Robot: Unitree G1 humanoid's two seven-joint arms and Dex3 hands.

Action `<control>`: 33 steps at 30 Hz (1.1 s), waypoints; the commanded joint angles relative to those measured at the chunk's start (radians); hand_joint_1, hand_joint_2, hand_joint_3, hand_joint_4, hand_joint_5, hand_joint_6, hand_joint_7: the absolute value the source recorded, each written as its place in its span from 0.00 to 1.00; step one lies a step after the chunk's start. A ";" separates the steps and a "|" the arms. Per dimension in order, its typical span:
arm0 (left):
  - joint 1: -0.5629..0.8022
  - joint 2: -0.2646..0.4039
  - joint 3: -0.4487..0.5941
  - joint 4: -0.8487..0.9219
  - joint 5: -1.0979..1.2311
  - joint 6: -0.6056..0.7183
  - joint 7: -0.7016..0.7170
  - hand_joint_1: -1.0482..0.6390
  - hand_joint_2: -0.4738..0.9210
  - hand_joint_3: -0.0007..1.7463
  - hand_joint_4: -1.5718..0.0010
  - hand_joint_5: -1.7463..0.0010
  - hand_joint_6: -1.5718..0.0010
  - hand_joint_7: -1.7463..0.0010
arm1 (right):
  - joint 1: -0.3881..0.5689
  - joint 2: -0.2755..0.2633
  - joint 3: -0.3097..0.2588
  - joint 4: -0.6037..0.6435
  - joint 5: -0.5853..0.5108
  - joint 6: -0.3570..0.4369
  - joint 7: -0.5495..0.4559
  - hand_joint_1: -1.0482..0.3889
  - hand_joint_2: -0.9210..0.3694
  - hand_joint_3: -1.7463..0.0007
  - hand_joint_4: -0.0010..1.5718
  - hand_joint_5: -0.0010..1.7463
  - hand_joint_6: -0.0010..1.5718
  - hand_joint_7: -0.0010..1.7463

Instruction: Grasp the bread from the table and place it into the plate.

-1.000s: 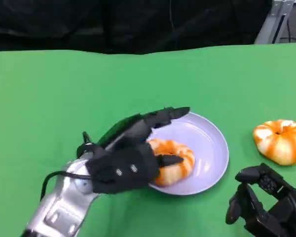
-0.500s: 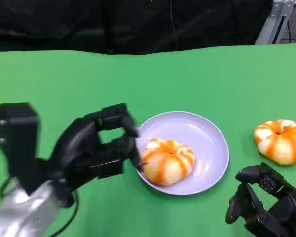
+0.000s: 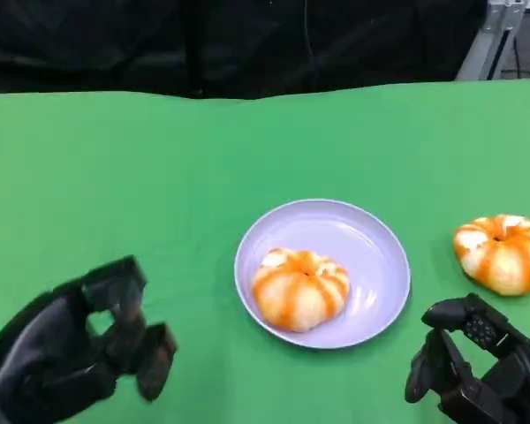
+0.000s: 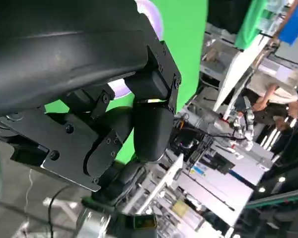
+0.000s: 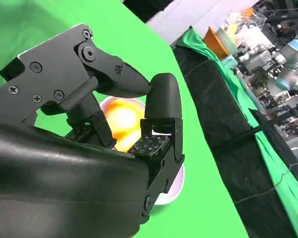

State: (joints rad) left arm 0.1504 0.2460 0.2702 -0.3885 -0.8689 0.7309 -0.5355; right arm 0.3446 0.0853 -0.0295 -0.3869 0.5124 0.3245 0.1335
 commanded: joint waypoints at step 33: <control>0.065 0.041 -0.021 0.222 0.051 -0.131 -0.144 0.56 0.73 0.78 0.38 0.00 0.48 0.00 | 0.001 -0.021 -0.037 -0.015 0.026 0.023 0.027 0.62 0.30 0.36 0.54 1.00 0.53 0.81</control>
State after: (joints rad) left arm 0.2150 0.2673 0.2501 -0.1711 -0.8301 0.6069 -0.6676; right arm 0.3393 0.0706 -0.0647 -0.3832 0.5316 0.3434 0.1670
